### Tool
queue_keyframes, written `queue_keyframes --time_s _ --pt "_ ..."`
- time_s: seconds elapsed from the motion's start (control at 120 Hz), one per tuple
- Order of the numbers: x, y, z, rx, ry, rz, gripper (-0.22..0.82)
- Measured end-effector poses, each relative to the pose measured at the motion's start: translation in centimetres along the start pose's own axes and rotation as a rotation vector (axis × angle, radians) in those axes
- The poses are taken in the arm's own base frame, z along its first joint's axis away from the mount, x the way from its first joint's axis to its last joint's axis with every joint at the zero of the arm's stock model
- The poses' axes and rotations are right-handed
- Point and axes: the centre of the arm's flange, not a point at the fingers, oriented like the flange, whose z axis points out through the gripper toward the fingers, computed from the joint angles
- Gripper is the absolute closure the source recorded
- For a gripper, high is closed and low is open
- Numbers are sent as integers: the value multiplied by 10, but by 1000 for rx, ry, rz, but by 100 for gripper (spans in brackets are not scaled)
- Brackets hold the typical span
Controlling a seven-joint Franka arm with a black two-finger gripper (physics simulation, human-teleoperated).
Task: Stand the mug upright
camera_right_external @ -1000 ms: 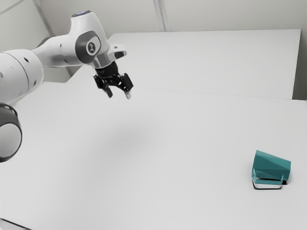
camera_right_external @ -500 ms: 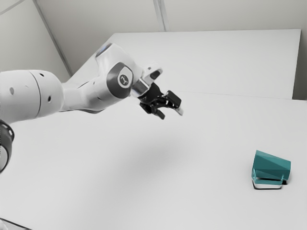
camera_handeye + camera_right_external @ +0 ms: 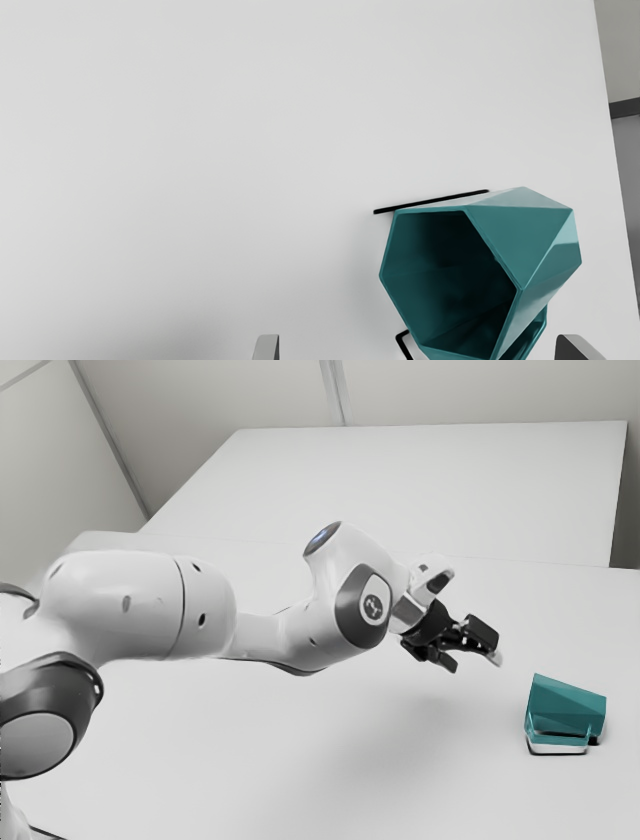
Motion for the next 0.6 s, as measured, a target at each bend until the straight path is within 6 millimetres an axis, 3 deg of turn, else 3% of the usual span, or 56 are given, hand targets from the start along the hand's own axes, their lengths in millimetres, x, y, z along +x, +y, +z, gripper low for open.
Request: queue_keyframes --time_s 0.108,0.6 --pt "-10 25 18 -21 22 7 0" --pt "-15 45 74 -41 43 -15 0"
